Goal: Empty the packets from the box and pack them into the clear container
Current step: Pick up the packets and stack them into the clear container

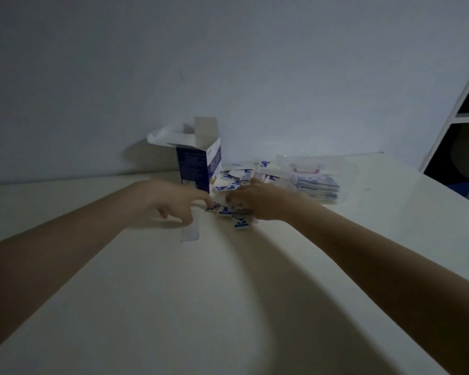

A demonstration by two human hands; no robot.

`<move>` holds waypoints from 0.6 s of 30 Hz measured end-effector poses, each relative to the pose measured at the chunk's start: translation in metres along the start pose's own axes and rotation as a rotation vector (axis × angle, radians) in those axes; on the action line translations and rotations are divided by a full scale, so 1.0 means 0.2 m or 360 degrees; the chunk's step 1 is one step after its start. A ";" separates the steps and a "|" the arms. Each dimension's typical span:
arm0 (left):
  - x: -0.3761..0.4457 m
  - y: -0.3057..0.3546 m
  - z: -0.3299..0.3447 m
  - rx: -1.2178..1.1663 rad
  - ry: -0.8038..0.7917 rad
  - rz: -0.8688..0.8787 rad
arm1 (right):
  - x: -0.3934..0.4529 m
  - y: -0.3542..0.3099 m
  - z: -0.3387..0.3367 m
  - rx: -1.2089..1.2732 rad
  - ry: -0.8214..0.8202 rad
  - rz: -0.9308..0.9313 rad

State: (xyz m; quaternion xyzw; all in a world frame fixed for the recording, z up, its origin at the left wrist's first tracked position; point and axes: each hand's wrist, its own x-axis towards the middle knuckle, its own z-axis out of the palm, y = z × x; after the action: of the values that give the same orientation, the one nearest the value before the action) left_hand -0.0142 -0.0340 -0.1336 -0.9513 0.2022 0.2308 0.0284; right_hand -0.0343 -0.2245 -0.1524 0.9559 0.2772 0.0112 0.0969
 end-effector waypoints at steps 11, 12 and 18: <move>-0.03 0.02 0.03 -0.0376 0.0127 0.0146 | -0.10 0.04 -0.07 0.0317 0.0057 0.0142; -0.03 0.03 0.03 -0.0396 0.0149 0.0176 | -0.11 0.04 -0.08 0.0356 0.0075 0.0143; -0.03 0.04 0.03 -0.0860 0.0626 0.0419 | -0.15 0.05 -0.15 0.0528 0.0482 0.0320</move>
State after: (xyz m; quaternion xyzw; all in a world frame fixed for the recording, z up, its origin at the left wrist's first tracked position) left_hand -0.0256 -0.0388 -0.1358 -0.9165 0.2563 0.0900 -0.2936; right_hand -0.0568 -0.2442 -0.1192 0.9689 0.1900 0.1183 -0.1058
